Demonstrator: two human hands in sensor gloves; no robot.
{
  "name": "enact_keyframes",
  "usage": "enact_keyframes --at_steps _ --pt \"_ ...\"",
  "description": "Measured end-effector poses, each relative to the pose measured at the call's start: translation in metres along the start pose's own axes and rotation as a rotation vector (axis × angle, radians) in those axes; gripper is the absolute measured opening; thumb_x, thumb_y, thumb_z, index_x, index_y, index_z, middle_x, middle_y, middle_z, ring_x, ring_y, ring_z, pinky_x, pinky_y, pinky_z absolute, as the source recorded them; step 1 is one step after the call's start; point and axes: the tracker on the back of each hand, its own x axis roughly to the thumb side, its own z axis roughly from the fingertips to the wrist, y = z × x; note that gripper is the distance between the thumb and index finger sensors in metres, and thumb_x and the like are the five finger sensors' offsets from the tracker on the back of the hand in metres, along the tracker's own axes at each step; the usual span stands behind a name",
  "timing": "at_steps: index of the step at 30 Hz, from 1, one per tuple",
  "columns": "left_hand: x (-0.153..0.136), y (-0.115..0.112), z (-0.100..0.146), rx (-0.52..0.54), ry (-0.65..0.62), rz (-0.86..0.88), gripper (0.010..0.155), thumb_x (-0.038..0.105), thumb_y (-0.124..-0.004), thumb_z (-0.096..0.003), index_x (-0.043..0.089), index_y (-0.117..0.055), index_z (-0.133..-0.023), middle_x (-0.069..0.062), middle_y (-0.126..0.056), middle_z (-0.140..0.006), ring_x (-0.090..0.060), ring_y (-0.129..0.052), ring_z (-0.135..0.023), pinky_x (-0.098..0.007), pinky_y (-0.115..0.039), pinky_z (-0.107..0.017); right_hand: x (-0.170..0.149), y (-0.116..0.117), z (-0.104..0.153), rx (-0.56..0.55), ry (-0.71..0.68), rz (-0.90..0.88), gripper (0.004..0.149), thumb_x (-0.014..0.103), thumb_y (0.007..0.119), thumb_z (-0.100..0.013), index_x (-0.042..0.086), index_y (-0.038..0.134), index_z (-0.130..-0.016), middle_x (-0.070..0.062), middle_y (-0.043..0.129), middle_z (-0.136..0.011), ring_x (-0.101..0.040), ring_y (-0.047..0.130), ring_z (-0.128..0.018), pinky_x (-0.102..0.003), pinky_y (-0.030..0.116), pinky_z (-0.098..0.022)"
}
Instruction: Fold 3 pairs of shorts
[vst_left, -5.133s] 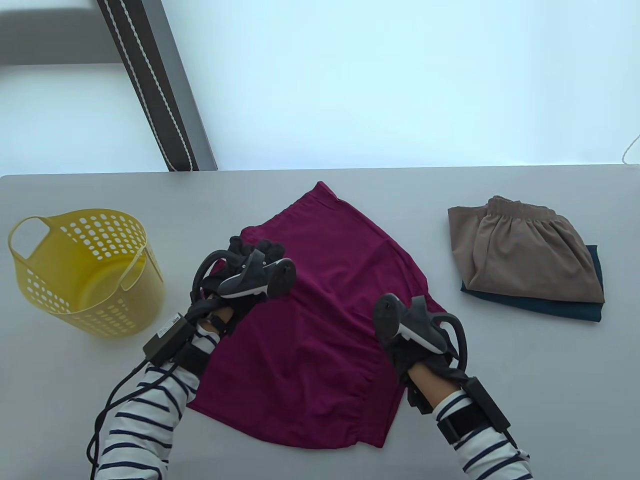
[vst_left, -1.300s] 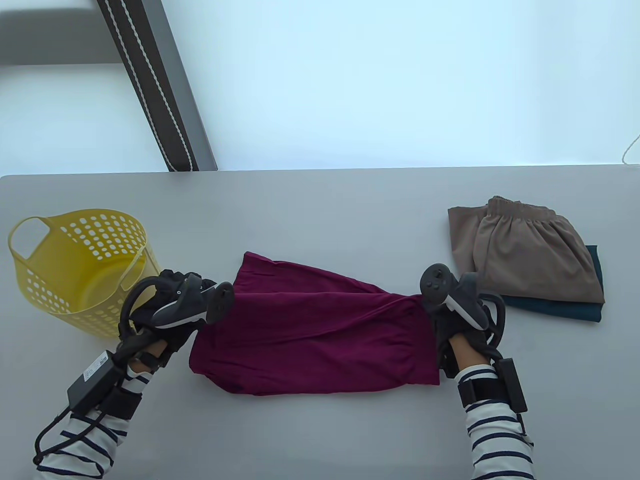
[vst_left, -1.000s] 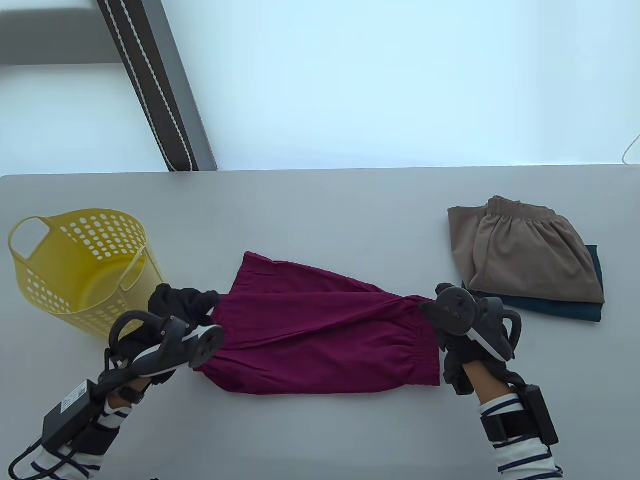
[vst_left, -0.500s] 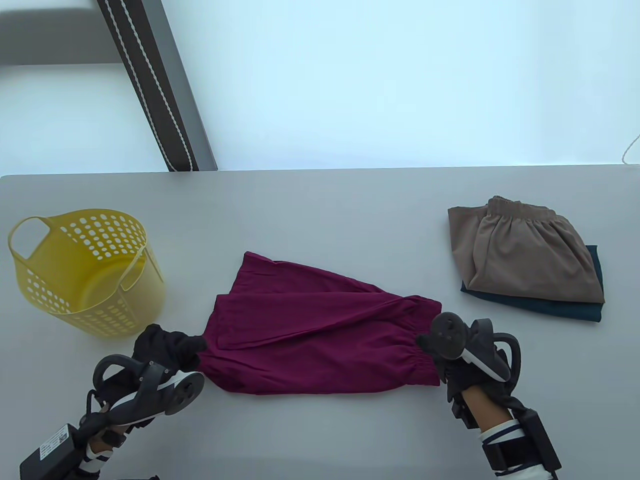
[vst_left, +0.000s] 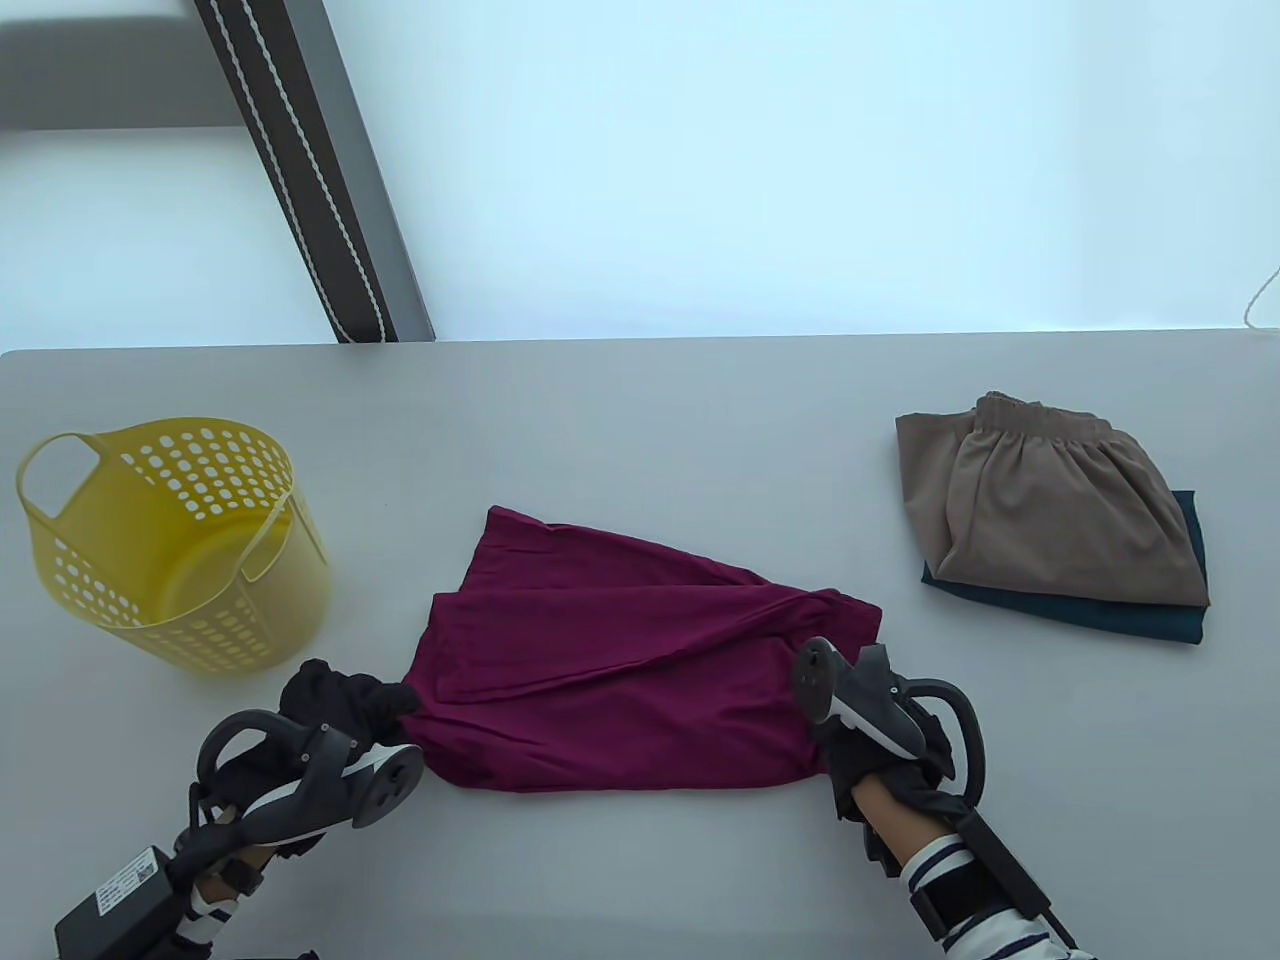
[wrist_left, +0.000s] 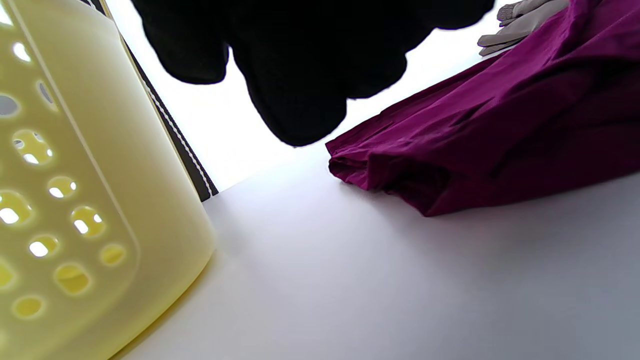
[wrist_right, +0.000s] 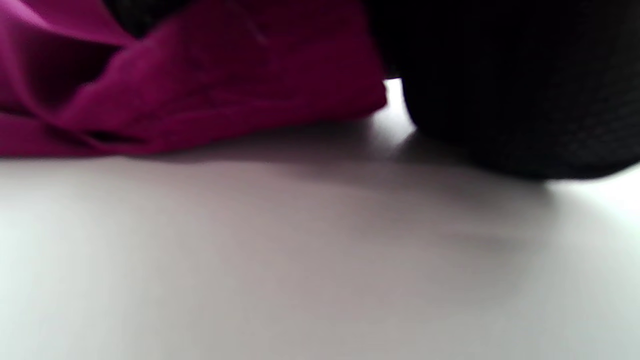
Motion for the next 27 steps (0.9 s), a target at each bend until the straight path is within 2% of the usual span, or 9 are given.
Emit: enact_keyframes --at_steps 2,5,10,13,18,20,23,24,27 --pt "-0.001 0.000 0.000 0.002 0.004 -0.001 0.043 0.047 -0.060 -0.0472 0.035 -0.059 -0.089 0.015 -0.089 -0.076 -0.009 -0.102 -0.067 -0.048 -0.078 -0.069 -0.006 -0.002 -0.002 -0.002 0.012 -0.036 0.073 0.044 0.072 -0.046 -0.017 0.059 -0.083 -0.035 0.087 -0.056 -0.047 0.102 -0.031 -0.041 0.092 -0.019" --pt "0.000 0.000 0.001 0.006 0.002 -0.010 0.044 0.047 -0.060 -0.0472 0.035 -0.059 -0.089 0.015 -0.089 -0.076 -0.009 -0.102 -0.068 -0.048 -0.077 -0.069 -0.025 0.000 -0.007 0.013 0.074 -0.251 0.071 0.042 0.078 -0.041 -0.012 0.059 -0.083 -0.030 0.087 -0.053 -0.036 0.102 -0.027 -0.034 0.089 -0.017" --pt "0.002 0.005 0.005 0.033 -0.017 -0.034 0.044 0.047 -0.060 -0.0471 0.035 -0.059 -0.089 0.015 -0.089 -0.076 -0.009 -0.102 -0.067 -0.048 -0.078 -0.069 -0.047 0.000 -0.005 -0.006 0.132 -0.574 0.069 0.034 0.085 -0.038 -0.009 0.057 -0.084 -0.023 0.085 -0.051 -0.028 0.097 -0.023 -0.032 0.085 -0.014" --pt "0.001 0.009 0.007 0.054 -0.019 -0.034 0.044 0.047 -0.060 -0.0471 0.035 -0.059 -0.089 0.014 -0.089 -0.076 -0.009 -0.102 -0.068 -0.049 -0.077 -0.069 -0.053 -0.027 0.004 -0.146 0.121 -0.608 0.066 0.032 0.086 -0.039 -0.007 0.058 -0.085 -0.022 0.086 -0.052 -0.028 0.097 -0.024 -0.033 0.084 -0.015" --pt "0.002 0.018 0.011 0.099 -0.030 -0.045 0.044 0.047 -0.060 -0.0471 0.035 -0.059 -0.089 0.014 -0.089 -0.076 -0.010 -0.102 -0.068 -0.049 -0.077 -0.069 -0.053 -0.095 0.024 -0.439 0.104 -0.559 0.062 0.029 0.086 -0.041 -0.003 0.060 -0.087 -0.023 0.086 -0.057 -0.032 0.097 -0.030 -0.035 0.085 -0.020" --pt "0.005 0.021 0.012 0.116 -0.042 -0.050 0.044 0.047 -0.060 -0.0471 0.035 -0.059 -0.090 0.014 -0.089 -0.076 -0.010 -0.102 -0.068 -0.049 -0.077 -0.069 -0.035 -0.129 0.030 -0.557 0.078 -0.449 0.061 0.029 0.086 -0.041 -0.003 0.061 -0.087 -0.023 0.086 -0.058 -0.033 0.098 -0.031 -0.036 0.085 -0.021" --pt "0.006 0.022 0.015 0.118 -0.054 -0.050 0.045 0.047 -0.060 -0.0470 0.034 -0.059 -0.090 0.014 -0.089 -0.076 -0.010 -0.102 -0.068 -0.049 -0.077 -0.069 0.005 -0.159 0.035 -0.649 0.018 -0.321 0.060 0.029 0.086 -0.041 -0.002 0.063 -0.086 -0.022 0.087 -0.058 -0.032 0.099 -0.032 -0.035 0.086 -0.021" --pt "0.006 0.022 0.015 0.118 -0.055 -0.051 0.045 0.047 -0.060 -0.0470 0.035 -0.059 -0.090 0.014 -0.089 -0.076 -0.010 -0.102 -0.068 -0.049 -0.077 -0.069 0.013 -0.162 0.036 -0.658 0.004 -0.303 0.059 0.029 0.086 -0.041 -0.001 0.063 -0.086 -0.022 0.087 -0.058 -0.032 0.099 -0.031 -0.035 0.086 -0.021" --pt "0.006 0.022 0.017 0.120 -0.057 -0.054 0.045 0.047 -0.060 -0.0470 0.034 -0.059 -0.090 0.014 -0.089 -0.076 -0.010 -0.102 -0.068 -0.049 -0.077 -0.069 0.084 -0.166 0.046 -0.667 -0.169 -0.238 0.059 0.030 0.085 -0.042 0.000 0.063 -0.087 -0.021 0.087 -0.060 -0.032 0.100 -0.034 -0.035 0.086 -0.023"
